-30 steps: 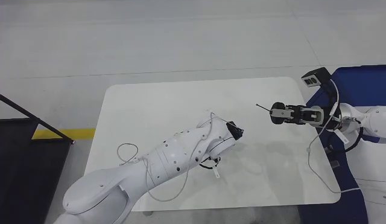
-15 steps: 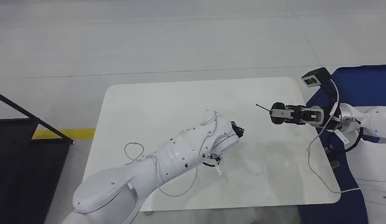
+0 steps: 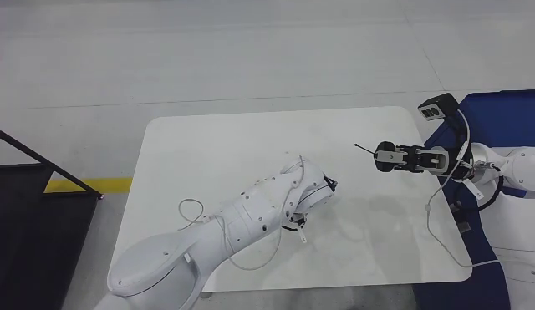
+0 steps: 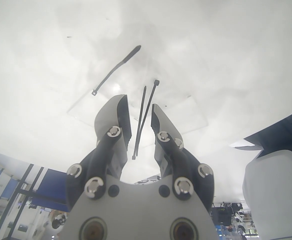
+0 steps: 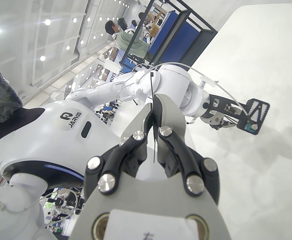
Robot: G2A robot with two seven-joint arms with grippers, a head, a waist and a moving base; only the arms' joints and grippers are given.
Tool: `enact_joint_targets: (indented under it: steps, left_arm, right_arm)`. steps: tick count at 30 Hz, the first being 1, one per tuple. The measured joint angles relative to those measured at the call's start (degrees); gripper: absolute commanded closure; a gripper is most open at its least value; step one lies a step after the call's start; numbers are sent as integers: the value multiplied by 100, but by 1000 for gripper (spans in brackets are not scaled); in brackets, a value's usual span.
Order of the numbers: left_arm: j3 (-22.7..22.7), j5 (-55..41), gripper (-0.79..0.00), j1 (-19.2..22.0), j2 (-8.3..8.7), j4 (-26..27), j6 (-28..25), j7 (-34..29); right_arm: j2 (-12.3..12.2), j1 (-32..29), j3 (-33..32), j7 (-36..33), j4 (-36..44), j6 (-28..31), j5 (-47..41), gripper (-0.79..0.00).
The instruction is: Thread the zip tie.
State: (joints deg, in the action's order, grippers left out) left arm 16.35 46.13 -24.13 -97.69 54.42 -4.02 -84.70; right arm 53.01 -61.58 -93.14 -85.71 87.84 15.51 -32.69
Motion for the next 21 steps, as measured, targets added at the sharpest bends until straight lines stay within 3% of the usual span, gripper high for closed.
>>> enact_joint_targets:
  steps: [21]
  left_arm:
    - [97,276,-160,-56,-219,-508,-150,-56]
  right_arm:
    - [0,0,0,0,0,0,0,0]
